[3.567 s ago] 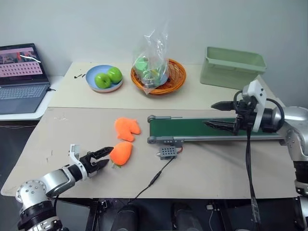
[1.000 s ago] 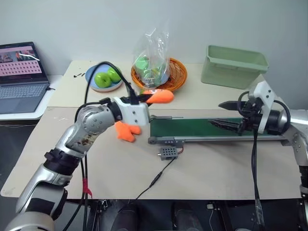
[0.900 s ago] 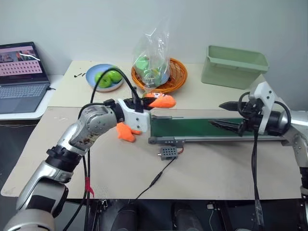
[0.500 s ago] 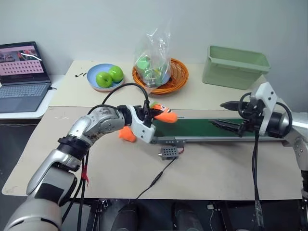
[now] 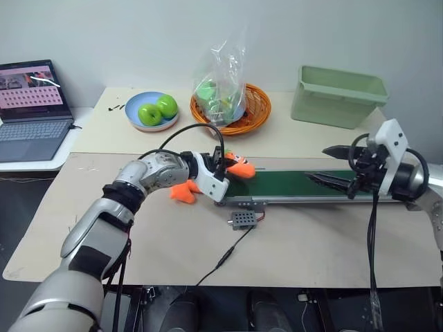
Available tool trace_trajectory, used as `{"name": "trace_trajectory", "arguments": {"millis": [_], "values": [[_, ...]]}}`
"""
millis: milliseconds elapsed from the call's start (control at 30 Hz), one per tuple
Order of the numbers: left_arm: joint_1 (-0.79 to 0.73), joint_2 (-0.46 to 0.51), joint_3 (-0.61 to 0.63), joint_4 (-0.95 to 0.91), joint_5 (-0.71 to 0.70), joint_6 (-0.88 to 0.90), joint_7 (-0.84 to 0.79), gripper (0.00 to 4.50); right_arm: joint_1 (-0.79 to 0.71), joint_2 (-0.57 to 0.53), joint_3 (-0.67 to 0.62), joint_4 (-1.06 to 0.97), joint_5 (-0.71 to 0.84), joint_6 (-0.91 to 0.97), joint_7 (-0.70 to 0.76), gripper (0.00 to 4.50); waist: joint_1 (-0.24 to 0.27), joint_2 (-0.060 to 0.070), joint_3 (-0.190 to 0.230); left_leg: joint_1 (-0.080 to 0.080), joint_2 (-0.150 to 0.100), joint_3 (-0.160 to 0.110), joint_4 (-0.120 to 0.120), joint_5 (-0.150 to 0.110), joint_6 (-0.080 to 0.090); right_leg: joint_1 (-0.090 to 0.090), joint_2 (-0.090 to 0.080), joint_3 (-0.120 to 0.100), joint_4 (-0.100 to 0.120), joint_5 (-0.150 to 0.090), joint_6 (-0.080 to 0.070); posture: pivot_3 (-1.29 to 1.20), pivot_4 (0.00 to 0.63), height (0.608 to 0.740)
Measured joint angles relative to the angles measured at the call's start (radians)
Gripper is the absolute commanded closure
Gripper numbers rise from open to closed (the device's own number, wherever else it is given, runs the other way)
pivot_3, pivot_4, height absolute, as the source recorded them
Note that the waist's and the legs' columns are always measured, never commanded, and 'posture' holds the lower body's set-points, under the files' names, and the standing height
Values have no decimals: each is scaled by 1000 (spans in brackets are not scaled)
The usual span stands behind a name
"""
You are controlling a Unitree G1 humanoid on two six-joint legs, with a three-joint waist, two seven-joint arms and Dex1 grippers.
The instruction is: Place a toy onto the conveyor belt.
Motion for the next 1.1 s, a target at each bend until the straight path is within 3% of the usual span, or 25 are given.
{"name": "trace_trajectory", "arguments": {"millis": [467,667,867,933,1033,1100], "values": [[-18,-34,-43,84,68,-29,79,4469,31,0,-18,-34,10,5,-35,0,0,0,0,0,0,0,0,0,0,0,0,0,0,0,0,0,150,740],[-17,-41,-26,109,-8,-29,2,2401,42,-1,-19,-34,11,6,-38,0,0,0,0,0,0,0,0,0,0,0,0,0,1,0,0,0,150,740],[48,-95,107,-15,-397,102,-355,225,42,-2,-19,-35,11,6,-38,0,-2,0,0,0,0,0,1,0,0,0,0,0,2,0,0,0,150,740],[85,-104,131,-112,-515,218,-460,48,41,-2,-19,-34,11,6,-37,0,-4,0,0,0,0,0,1,0,0,0,0,0,3,0,0,0,150,740],[169,-104,195,-451,-830,690,-692,48,33,-4,-17,-30,11,6,-34,0,-14,0,0,-1,1,-1,2,0,0,-1,0,0,5,0,0,0,150,740],[177,-74,227,-614,-961,931,-757,48,28,-5,-16,-27,11,6,-33,0,-22,0,0,-1,1,-1,2,0,0,0,1,0,4,0,0,0,150,740]]}}
